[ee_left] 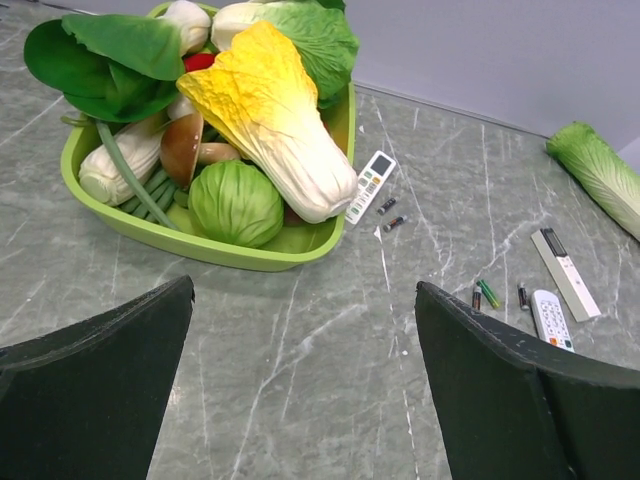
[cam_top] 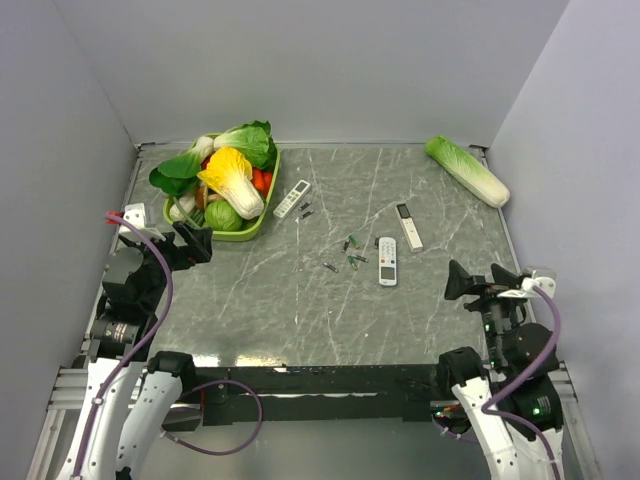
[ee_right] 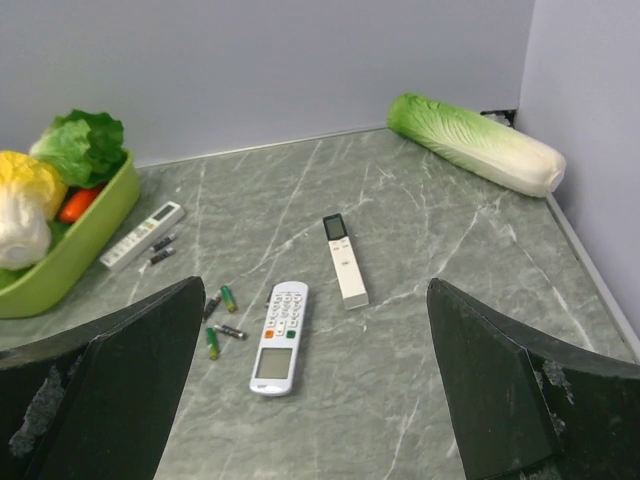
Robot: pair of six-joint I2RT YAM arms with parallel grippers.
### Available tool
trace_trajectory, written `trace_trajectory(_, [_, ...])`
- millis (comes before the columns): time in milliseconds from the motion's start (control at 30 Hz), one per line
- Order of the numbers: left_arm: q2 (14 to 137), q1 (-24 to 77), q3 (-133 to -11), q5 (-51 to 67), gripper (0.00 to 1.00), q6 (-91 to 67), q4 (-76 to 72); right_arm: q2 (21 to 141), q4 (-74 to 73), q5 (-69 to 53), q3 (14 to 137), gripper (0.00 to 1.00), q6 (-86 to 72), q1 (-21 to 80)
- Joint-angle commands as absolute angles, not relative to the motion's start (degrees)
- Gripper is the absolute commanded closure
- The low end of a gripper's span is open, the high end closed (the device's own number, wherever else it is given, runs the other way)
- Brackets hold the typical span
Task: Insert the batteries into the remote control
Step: Pick up the remote control from the center of the board.
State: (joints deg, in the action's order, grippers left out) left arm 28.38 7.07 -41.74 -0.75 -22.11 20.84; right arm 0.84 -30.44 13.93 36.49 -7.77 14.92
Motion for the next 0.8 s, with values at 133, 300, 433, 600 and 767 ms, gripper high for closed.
trace_trajectory(133, [28.22, 8.79, -41.92, 0.44, 0.03, -21.62, 18.90, 6.41, -37.35, 6.16, 44.56, 0.00, -12.12, 15.20])
trace_trajectory(300, [27.34, 9.67, -41.92, 0.18, 0.03, -21.62, 19.34, 15.89, -42.95, 6.15, 46.40, 0.00, -17.92, 15.12])
trace_trajectory(433, [26.98, 10.28, -41.84, 0.18, 0.03, -21.62, 19.51, 26.35, -47.81, 6.16, 49.04, 0.00, -20.65, 15.21])
trace_trajectory(600, [26.54, 10.63, -41.84, 0.18, 0.03, -21.45, 19.69, 37.34, -46.94, 3.96, 48.08, 0.01, -23.99, 15.12])
trace_trajectory(767, [26.37, 10.81, -41.84, -2.19, 0.03, -21.36, 20.21, 50.60, -41.32, -0.43, 47.20, 0.10, -25.05, 15.29])
